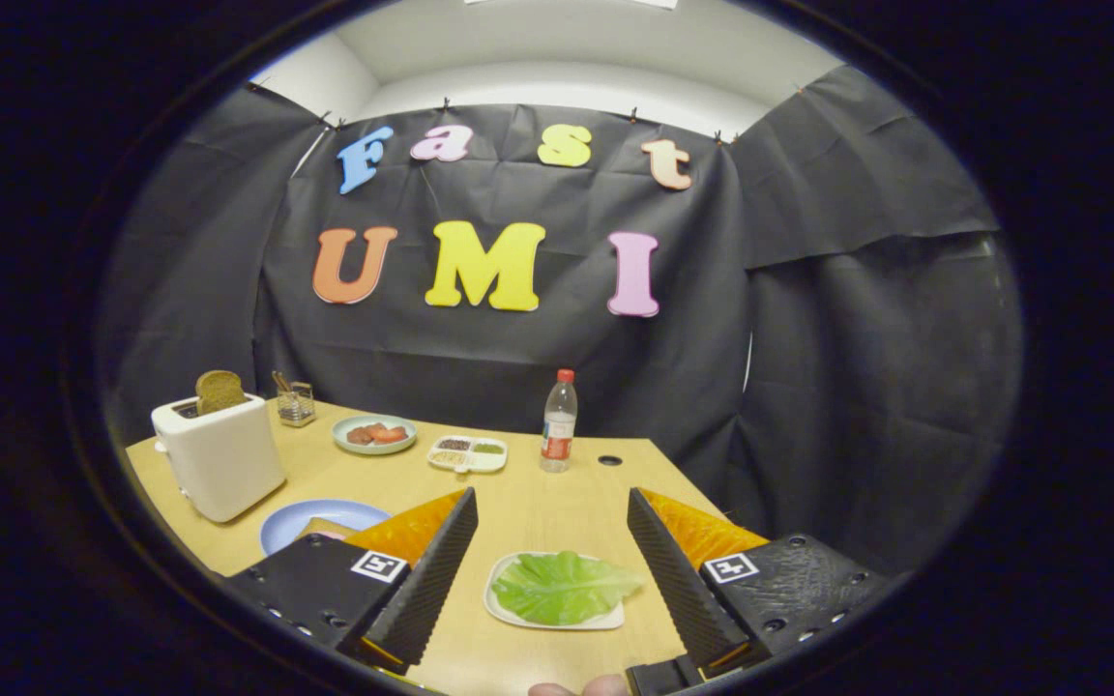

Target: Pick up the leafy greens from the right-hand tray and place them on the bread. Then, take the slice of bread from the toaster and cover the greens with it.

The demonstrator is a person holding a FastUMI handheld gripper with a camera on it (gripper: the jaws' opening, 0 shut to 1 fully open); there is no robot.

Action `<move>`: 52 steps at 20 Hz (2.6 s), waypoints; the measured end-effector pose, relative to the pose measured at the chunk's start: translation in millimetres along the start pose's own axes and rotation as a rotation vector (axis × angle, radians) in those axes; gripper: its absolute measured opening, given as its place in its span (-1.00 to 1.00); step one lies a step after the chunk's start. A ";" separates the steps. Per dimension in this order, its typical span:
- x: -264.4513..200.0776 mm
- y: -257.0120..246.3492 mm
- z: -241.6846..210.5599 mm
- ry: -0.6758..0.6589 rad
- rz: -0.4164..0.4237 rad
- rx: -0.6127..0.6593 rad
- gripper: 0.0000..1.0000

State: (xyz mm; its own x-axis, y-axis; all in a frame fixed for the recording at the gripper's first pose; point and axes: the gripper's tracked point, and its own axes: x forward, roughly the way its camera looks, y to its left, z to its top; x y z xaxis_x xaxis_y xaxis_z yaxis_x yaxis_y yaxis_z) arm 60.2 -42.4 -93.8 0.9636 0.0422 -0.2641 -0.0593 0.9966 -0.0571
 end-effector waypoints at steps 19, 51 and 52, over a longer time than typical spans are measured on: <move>106.7 3.2 -139.9 0.502 0.033 -0.010 0.91; 87.8 17.5 -67.5 0.273 0.229 0.443 -1.00; 82.8 21.1 -60.6 0.258 0.242 0.451 -0.99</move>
State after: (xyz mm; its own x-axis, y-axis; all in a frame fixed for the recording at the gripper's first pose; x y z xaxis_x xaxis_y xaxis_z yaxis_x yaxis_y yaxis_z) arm 122.9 -22.2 -175.2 0.8380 0.3107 -0.4486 -0.0986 0.8947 0.4356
